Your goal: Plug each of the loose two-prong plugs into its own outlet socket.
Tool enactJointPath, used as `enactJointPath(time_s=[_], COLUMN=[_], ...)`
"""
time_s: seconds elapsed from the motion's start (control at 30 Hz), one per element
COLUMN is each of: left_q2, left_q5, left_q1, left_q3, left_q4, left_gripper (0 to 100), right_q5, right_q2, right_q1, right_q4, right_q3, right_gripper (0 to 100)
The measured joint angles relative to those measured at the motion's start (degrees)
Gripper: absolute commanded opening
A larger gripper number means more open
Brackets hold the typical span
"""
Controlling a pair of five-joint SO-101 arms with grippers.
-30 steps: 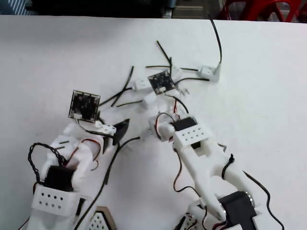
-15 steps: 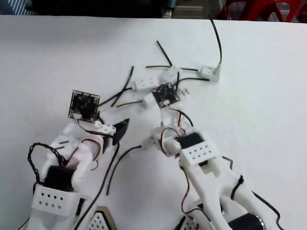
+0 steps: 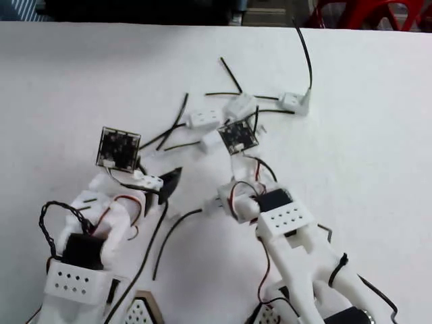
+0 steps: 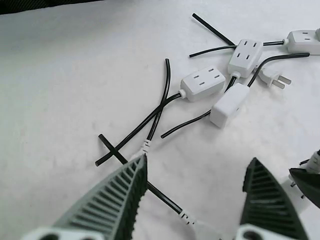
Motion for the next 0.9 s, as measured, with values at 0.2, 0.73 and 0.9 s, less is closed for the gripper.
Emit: enactJointPath(time_s=[0.2,0.73,0.9], left_q2=[0.00,0.00,0.00], left_q5=[0.00,0.00,0.00], left_q1=[0.00,0.00,0.00], left_q3=[0.00,0.00,0.00], left_q4=[0.00,0.00,0.00], left_gripper=[31,31,31], right_q5=[0.18,-3.69,-4.04], right_q2=[-1.58,-29.01,-31.03], right_q1=[0.00,0.26,0.26], right_q4=[3.08,7.21,7.21], right_q3=[0.00,8.44,12.84], right_gripper=[1.7,1.7,1.7])
